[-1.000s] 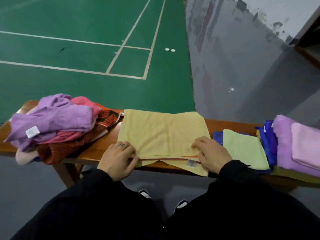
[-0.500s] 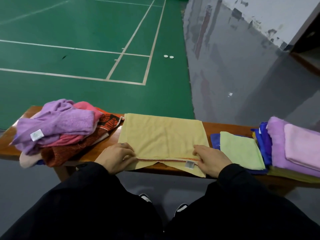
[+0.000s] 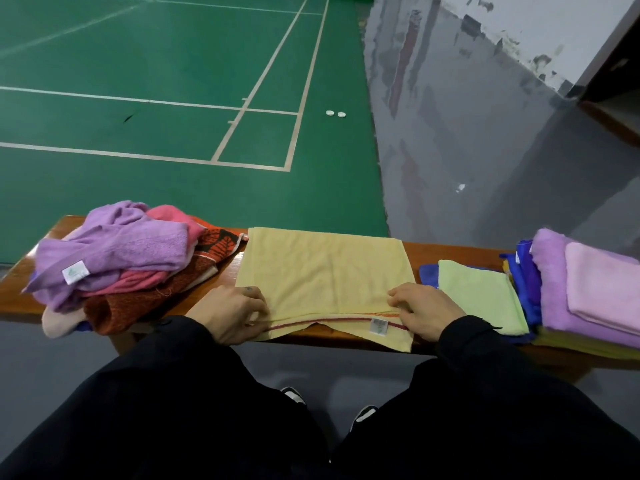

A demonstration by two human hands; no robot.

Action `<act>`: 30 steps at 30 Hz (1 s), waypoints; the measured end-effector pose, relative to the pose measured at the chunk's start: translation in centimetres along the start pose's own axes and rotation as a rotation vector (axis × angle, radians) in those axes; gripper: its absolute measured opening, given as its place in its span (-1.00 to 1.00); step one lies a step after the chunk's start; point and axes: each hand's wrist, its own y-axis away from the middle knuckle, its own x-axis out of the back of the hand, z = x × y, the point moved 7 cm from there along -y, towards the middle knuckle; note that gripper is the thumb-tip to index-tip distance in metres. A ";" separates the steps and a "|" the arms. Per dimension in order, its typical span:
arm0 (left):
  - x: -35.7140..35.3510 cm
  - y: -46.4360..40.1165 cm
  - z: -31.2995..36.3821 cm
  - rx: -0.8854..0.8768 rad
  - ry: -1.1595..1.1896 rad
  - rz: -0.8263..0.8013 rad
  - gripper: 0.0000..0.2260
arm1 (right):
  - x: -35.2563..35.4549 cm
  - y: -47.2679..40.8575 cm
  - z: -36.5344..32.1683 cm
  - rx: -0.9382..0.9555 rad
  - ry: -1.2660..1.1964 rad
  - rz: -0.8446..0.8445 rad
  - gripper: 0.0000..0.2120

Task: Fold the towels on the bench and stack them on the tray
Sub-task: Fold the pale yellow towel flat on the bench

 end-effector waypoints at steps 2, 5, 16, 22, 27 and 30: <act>0.1 -0.2 0.1 -0.004 -0.064 -0.035 -0.73 | 0.0 -0.1 0.1 0.013 0.045 -0.001 -0.71; 0.0 -0.7 0.6 0.002 -0.126 -0.066 -0.59 | 0.0 -0.2 -0.2 0.027 0.132 0.003 -0.74; 5.0 1.9 -0.2 0.238 0.069 0.426 -0.74 | 4.6 2.4 -1.2 0.137 -0.009 0.626 -0.91; 6.6 3.5 -1.6 0.314 0.144 0.490 -0.78 | 6.5 3.8 -3.5 0.270 -0.139 0.816 -0.83; 3.8 5.3 -2.3 0.273 0.073 0.379 -0.83 | 2.6 4.3 -4.6 0.363 -0.073 0.705 -0.78; 1.1 5.6 -2.9 0.314 0.024 0.218 -0.89 | -0.2 4.4 -4.7 0.393 -0.006 0.670 -0.81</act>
